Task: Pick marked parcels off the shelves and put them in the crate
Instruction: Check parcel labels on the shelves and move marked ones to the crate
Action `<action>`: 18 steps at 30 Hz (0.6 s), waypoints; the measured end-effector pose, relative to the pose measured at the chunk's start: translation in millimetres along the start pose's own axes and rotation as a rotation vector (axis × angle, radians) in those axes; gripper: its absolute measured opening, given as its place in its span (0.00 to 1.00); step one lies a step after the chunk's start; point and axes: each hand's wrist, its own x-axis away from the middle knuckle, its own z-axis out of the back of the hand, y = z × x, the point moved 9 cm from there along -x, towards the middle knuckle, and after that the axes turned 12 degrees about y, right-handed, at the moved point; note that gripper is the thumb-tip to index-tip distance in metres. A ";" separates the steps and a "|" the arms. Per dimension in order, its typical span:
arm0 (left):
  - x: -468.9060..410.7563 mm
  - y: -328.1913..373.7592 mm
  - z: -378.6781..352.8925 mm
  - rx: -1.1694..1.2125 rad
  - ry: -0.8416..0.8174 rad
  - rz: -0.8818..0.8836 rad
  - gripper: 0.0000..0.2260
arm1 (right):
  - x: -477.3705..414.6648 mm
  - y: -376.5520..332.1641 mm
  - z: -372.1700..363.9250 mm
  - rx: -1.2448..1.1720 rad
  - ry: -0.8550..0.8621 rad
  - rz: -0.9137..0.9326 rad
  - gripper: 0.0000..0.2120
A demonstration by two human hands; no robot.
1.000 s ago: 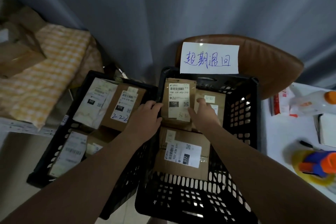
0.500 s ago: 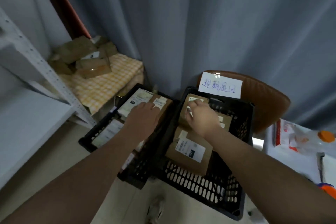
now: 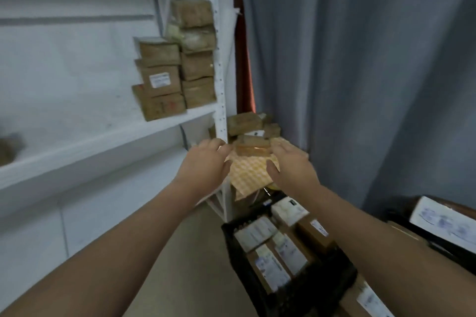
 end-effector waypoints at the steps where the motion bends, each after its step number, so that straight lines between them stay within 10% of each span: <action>1: 0.4 -25.7 10.1 -0.013 0.011 0.019 0.17 | -13.6 -23.9 -10.9 -0.018 0.009 0.031 0.14; 18: -62.2 -282.7 74.0 -0.072 0.220 0.218 0.22 | -193.8 -209.0 -76.3 -0.290 0.185 0.134 0.17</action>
